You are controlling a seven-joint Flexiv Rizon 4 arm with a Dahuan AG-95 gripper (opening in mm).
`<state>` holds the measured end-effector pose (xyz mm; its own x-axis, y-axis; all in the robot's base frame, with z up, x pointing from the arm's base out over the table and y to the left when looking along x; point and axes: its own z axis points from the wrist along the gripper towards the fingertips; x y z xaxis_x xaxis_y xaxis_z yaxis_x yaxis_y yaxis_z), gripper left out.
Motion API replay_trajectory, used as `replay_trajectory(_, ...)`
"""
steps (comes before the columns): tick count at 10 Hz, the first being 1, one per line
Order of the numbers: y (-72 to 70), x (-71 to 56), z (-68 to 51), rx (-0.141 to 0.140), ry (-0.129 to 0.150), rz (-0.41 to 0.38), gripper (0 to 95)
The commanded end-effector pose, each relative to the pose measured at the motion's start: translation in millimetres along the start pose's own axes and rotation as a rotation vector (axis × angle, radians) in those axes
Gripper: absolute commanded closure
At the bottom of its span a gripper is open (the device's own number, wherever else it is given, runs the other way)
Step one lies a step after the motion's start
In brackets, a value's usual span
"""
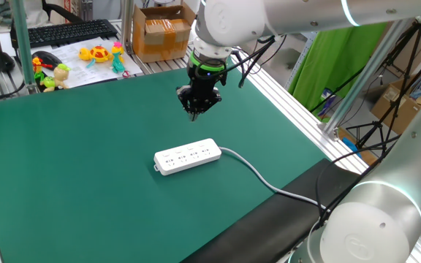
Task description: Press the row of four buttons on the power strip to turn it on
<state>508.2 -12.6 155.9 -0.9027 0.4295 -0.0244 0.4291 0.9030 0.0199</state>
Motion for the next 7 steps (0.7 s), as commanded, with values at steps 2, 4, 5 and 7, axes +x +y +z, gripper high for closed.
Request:
replay_trajectory(2, -20.0, -11.3, 7.4, -0.028, 0.033, 0.230, 95.0)
replay_trajectory(4, -36.4, -17.4, 13.5, -0.032, 0.031, 0.337, 95.0)
replay_trajectory(5, -44.6, -19.9, 16.6, -0.035, 0.035, 0.386, 95.0)
replay_trajectory(7, -59.7, -22.6, 24.9, -0.051, 0.045, 0.494, 95.0)
